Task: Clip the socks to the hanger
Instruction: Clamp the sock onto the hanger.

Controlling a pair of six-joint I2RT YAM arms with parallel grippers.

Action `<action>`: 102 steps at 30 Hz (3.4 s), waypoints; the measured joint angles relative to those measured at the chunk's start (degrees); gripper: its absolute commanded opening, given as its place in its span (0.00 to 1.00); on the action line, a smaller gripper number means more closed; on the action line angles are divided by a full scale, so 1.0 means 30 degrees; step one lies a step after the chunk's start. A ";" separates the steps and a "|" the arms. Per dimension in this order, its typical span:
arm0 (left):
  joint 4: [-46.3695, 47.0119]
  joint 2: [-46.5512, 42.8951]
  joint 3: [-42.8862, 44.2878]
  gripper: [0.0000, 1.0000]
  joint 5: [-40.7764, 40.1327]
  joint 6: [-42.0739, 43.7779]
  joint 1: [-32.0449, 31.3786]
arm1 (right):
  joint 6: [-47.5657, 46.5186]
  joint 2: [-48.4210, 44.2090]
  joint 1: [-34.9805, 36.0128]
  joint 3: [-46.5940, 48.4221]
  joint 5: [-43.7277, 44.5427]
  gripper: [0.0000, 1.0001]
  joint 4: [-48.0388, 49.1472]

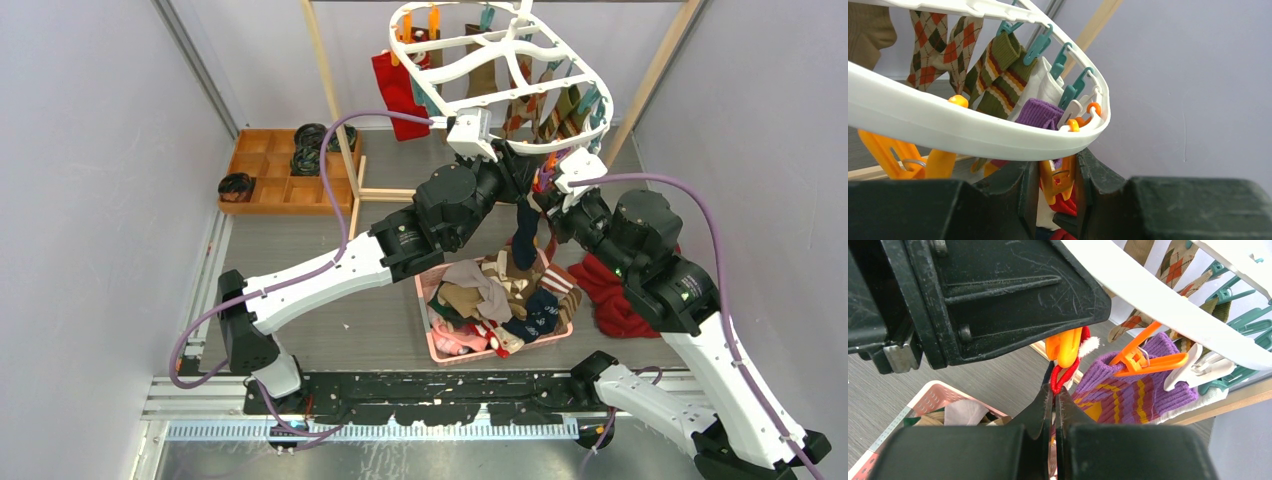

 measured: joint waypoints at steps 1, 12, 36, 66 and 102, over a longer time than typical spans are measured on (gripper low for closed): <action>-0.0007 0.0000 0.0000 0.00 0.0000 -0.0022 0.0000 | 0.0000 0.0000 0.0007 0.0000 -0.0007 0.01 -0.0007; -0.0007 0.0000 0.0000 0.00 0.0015 -0.0372 0.0000 | -0.0029 0.0197 0.0087 0.0007 0.0277 0.01 0.0153; -0.0073 0.0051 -0.0007 0.00 -0.0321 -0.0539 -0.0036 | -0.0036 -0.0051 0.0095 0.0335 -0.0066 0.01 0.0503; -0.0058 0.0284 -0.0175 0.00 -0.0284 -0.0903 -0.0036 | -0.0692 0.0328 0.0095 0.0838 0.0882 0.01 -0.0291; -0.0160 -0.3534 -0.3060 0.75 0.1202 -0.1916 -0.0015 | -0.0036 0.0182 0.0058 0.1209 0.0772 0.60 -0.1304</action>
